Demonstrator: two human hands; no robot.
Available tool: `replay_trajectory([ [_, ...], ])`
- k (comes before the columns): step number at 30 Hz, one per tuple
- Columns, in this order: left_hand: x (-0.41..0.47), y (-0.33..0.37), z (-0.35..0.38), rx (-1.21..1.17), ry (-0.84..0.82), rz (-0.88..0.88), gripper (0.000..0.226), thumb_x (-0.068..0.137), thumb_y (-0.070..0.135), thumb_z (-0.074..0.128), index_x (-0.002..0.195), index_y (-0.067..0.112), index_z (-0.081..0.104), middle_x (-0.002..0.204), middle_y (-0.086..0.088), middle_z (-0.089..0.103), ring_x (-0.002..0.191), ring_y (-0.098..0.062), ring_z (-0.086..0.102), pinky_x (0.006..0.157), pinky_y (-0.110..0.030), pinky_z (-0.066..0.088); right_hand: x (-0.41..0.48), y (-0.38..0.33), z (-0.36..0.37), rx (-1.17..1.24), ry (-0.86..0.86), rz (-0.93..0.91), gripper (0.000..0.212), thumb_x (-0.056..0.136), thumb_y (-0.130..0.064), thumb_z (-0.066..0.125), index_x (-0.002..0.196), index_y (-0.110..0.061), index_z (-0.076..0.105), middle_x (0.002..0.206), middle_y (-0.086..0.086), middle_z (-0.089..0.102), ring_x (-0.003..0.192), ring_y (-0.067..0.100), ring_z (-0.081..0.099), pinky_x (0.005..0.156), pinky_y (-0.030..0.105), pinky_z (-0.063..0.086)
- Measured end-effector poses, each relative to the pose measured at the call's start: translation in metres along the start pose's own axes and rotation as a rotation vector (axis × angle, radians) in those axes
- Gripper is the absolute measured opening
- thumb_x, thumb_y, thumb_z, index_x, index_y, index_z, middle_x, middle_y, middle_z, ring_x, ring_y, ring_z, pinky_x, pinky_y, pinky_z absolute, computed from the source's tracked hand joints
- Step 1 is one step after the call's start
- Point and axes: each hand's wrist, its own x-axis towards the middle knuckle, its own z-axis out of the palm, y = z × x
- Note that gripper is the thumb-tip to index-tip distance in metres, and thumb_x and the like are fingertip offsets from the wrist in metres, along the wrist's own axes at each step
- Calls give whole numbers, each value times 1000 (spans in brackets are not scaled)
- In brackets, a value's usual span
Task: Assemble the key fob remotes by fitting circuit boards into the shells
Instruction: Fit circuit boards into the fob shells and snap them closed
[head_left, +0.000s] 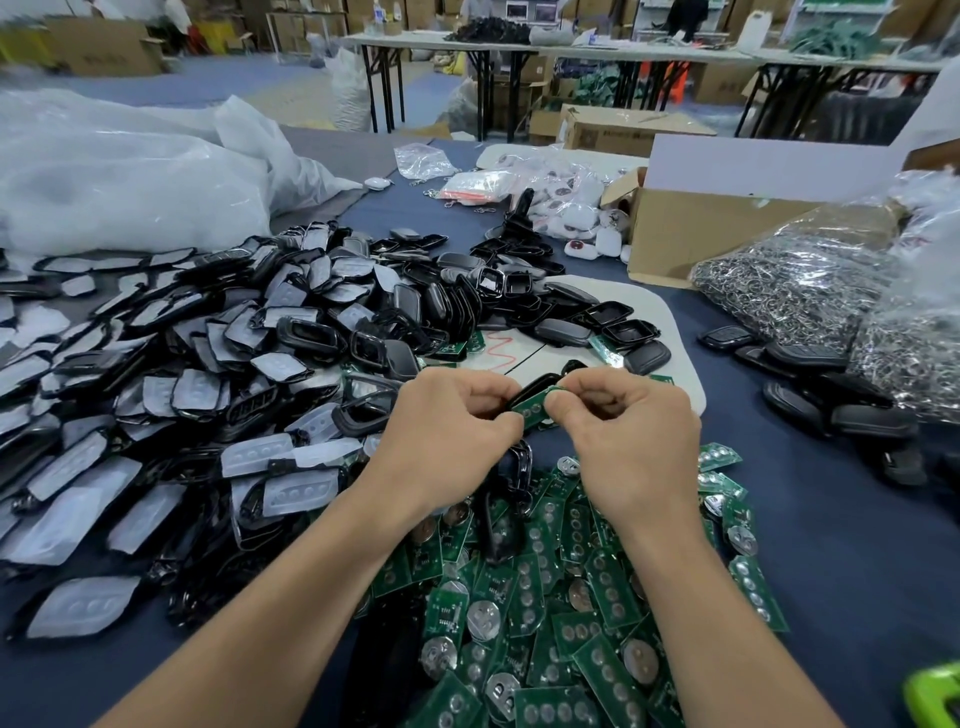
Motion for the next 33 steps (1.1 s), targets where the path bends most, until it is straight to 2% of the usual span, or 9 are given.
replay_trajectory([
  [3, 1, 0, 2, -45, 12, -11, 26, 78, 24, 76, 103, 30, 84, 91, 5, 82, 84, -11, 79, 86, -40, 65, -1, -2, 0, -21, -4, -28, 22, 79, -22, 87, 68, -35, 74, 68, -27, 71, 67, 0, 68, 70, 29, 59],
  [8, 0, 1, -1, -133, 49, -16, 55, 83, 0, 80, 61, 50, 75, 67, 4, 78, 65, -18, 78, 63, -26, 64, -8, -4, 5, -43, 106, -78, 17, 73, -31, 90, 83, -39, 78, 75, -29, 70, 70, -4, 65, 65, 14, 51],
  [11, 2, 0, -2, -210, 85, -40, 33, 81, -3, 83, 88, 29, 80, 71, 0, 79, 63, -20, 78, 59, -23, 62, -8, -3, 6, 5, 102, -39, 31, 73, -37, 86, 103, -38, 77, 79, -23, 70, 76, 2, 65, 70, 17, 53],
  [13, 3, -1, -4, -234, 76, -58, 27, 82, -5, 82, 103, 12, 81, 75, -3, 80, 65, -22, 78, 62, -29, 64, -5, -5, 6, 83, -30, -19, 15, 81, -31, 82, 93, -41, 78, 79, -20, 74, 74, 5, 70, 74, 30, 60],
  [17, 0, -1, -3, -40, 75, 88, 35, 82, 9, 75, 97, 39, 82, 84, 18, 80, 79, -7, 78, 75, -26, 63, -4, -7, 4, 142, -108, -30, 42, 85, -14, 81, 78, -55, 76, 66, -13, 74, 57, 5, 67, 59, 26, 57],
  [22, 1, 1, -4, 40, 48, 195, 63, 82, 0, 77, 108, 57, 72, 89, 45, 69, 94, 20, 66, 86, -2, 49, -4, -6, 5, 138, -119, -9, 24, 80, -22, 82, 86, -45, 79, 68, -9, 76, 62, 11, 72, 63, 32, 60],
  [25, 7, 5, -12, -83, 211, 127, 56, 83, 3, 84, 94, 57, 76, 85, 39, 72, 87, 14, 71, 81, -7, 55, -8, -9, 13, 139, -128, 73, 17, 86, -26, 79, 98, -38, 78, 79, -14, 78, 68, 15, 74, 73, 43, 64],
  [29, 16, -3, -44, -535, 500, -54, 37, 83, -8, 80, 95, 26, 78, 89, 6, 82, 83, -12, 79, 73, -26, 65, -15, -15, 24, 14, -221, 58, 22, 91, -20, 77, 106, -36, 78, 88, -25, 76, 84, -9, 70, 75, 7, 52],
  [33, 26, -16, -77, -848, 627, -140, 24, 87, -14, 73, 91, 9, 72, 76, 2, 80, 71, -12, 77, 63, -21, 60, -5, -37, 48, -82, -296, -21, 29, 95, -10, 69, 113, -30, 79, 96, -26, 71, 88, -17, 63, 74, -5, 41],
])
